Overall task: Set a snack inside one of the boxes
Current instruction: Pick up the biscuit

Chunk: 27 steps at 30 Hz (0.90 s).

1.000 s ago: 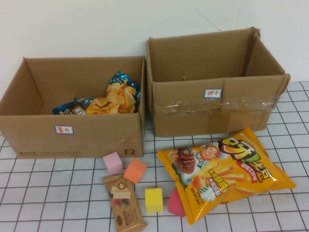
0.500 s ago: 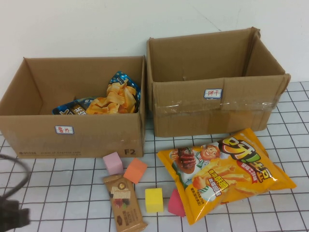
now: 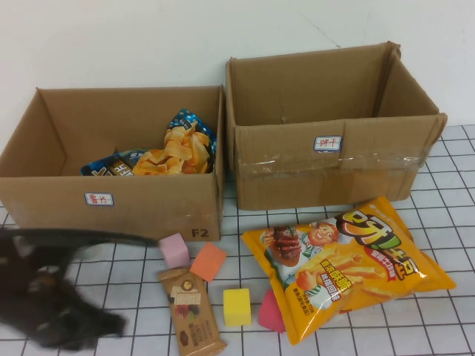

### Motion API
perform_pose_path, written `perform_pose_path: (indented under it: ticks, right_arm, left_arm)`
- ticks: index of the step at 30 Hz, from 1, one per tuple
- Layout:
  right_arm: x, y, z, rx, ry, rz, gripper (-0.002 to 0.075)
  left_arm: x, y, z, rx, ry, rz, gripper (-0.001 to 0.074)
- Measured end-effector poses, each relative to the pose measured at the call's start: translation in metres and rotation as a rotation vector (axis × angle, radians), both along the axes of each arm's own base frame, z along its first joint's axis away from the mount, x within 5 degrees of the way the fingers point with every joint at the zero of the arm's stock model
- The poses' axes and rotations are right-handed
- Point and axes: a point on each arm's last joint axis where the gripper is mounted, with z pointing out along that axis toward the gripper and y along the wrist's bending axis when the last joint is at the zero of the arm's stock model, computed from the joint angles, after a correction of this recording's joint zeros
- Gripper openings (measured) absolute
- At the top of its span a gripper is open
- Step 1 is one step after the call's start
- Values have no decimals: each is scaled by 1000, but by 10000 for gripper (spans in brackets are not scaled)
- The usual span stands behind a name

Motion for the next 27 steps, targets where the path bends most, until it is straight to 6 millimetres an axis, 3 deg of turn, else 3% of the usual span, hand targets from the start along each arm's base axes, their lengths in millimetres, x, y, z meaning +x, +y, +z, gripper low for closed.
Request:
perform_pose_path:
  ticks: [7, 11, 14, 18, 20, 27]
  right_arm:
    - [1, 0, 1, 2, -20, -6, 0]
    - [2, 0, 2, -1, -26, -6, 0]
    - [2, 0, 2, -2, -26, -5, 0]
    - [2, 0, 2, -2, -26, -5, 0]
    - [2, 0, 2, -2, -26, -5, 0]
    - [2, -1, 2, -3, -30, -6, 0]
  left_arm:
    - [23, -63, 15, 16, -145, -19, -1]
    - [38, -84, 16, -13, -144, 24, 37]
    - [51, -94, 12, 0, -109, 42, 165]
    - [68, -104, 4, 15, -55, 58, 428]
    - [74, -110, -1, 26, -33, 57, 506]
    - [87, -126, -27, 65, 52, 75, 573]
